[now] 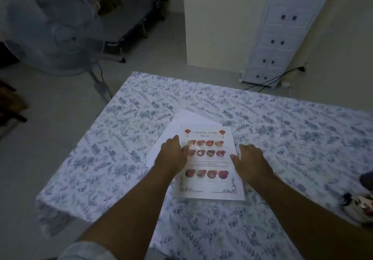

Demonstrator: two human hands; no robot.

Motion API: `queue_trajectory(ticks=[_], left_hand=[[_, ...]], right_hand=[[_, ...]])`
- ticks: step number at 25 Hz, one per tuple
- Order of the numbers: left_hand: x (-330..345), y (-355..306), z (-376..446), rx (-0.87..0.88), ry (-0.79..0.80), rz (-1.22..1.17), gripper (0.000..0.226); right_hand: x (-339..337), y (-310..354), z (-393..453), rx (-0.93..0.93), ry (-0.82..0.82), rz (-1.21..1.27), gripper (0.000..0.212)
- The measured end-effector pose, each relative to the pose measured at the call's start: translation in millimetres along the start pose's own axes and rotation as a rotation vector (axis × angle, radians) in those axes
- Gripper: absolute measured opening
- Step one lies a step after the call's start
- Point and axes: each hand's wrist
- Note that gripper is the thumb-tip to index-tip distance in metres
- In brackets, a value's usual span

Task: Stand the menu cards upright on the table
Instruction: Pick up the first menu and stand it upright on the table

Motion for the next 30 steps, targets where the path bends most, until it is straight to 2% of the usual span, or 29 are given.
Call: queue_trajectory(ticks=[4,9,12,17,21,25,30], left_hand=[[20.6,34.0,30.9,-0.18,-0.017,-0.15,0.034],[24.2,52.4,53.3,-0.322,0.083,-0.473,0.027],[20.2,46.7,48.9,-0.347,0.102,-0.529,0.031],[17.1,14.4,13.6,-0.236,0.144,-0.57,0.028],[28.3,-44.8,-22.7,-0.067,0.151,-0.639,0.021],[41.5,-100.6,-34.6,0.115,0.105,-0.675,0.013],[71.3,-122.3,-45.8,0.274,-0.002,-0.707,0.028]], right_hand=[[32.5,-2.1,20.3,0.277,0.024,0.266,0.037],[37.7,-0.4,30.0,0.435,0.007,0.468,0.029],[28.2,0.2,28.1,0.498,0.016,0.583,0.027],[0.4,-28.6,-8.7,0.504,-0.064,0.671,0.025],[-44.1,-81.5,-54.8,0.497,-0.294,0.749,0.016],[-77.2,-127.5,-71.5,0.379,-0.521,0.773,0.01],[-69.1,-152.7,-68.0,0.319,-0.654,0.963,0.006]])
Point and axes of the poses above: each hand's wrist, its own z-axis towards the middle knuckle, its own x-axis out of the palm, y = z × x
